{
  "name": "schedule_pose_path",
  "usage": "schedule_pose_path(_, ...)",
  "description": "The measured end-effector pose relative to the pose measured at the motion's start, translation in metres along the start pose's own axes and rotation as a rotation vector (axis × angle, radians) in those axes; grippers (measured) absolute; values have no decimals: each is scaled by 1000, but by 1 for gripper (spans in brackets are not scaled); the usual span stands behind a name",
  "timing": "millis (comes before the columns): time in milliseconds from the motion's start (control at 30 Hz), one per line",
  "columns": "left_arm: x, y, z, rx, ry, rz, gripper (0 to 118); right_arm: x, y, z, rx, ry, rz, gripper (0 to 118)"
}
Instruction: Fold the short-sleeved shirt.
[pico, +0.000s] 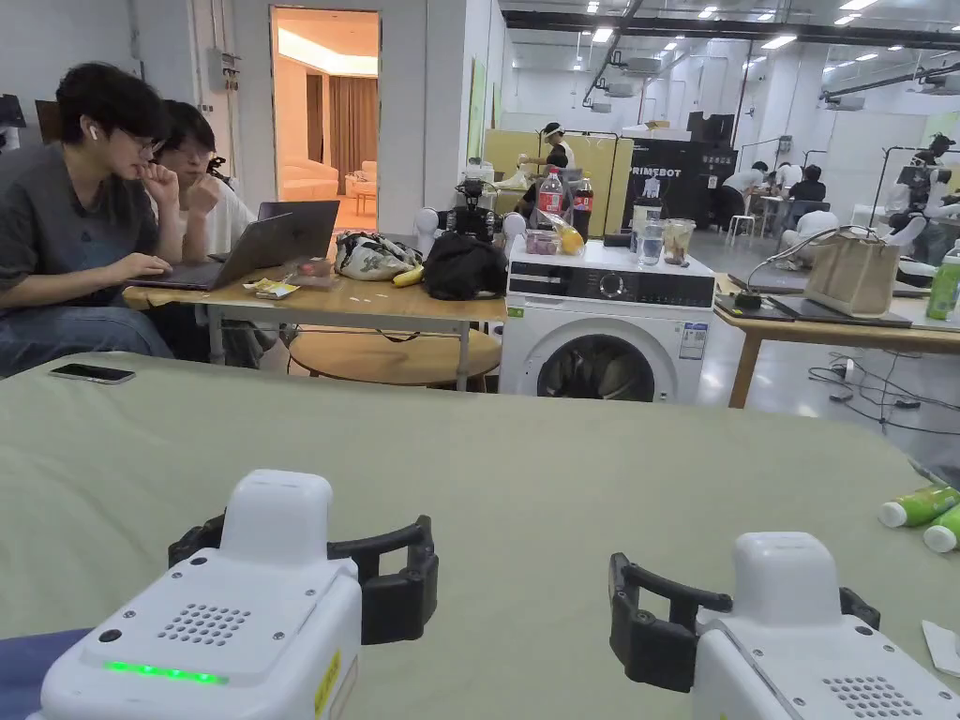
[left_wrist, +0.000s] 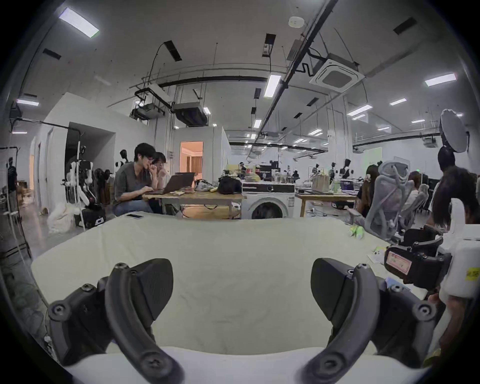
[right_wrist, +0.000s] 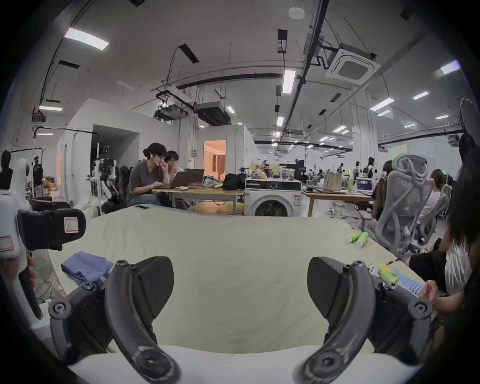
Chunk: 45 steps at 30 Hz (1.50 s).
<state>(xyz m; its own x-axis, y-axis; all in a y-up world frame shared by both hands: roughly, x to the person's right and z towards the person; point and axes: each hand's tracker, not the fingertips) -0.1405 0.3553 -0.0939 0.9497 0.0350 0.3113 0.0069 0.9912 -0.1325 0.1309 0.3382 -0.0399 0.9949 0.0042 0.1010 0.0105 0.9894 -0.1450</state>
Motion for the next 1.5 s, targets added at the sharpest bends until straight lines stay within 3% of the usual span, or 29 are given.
schedule_pose_path(367,-8,-1,10,21,-16,29,107,4,-1,2,-3,-66,7,105)
schedule_pose_path(567,-7,-2,19,47,-35,14,107,6,-1,4,-7,-68,-30,105)
schedule_pose_path(667,-6,0,19,45,-29,4,107,10,-3,3,-20,-61,-87,105)
schedule_pose_path(1000,-3,-2,19,29,-47,5,107,31,-5,10,-21,164,-368,105)
schedule_pose_path(1200,-3,0,19,27,-66,30,107,29,8,6,-126,71,-510,105)
schedule_pose_path(1367,-3,0,18,22,-65,57,107,28,9,5,-134,91,-565,105)
schedule_pose_path(1500,-1,0,19,22,-69,42,107,21,9,1,-178,54,-502,105)
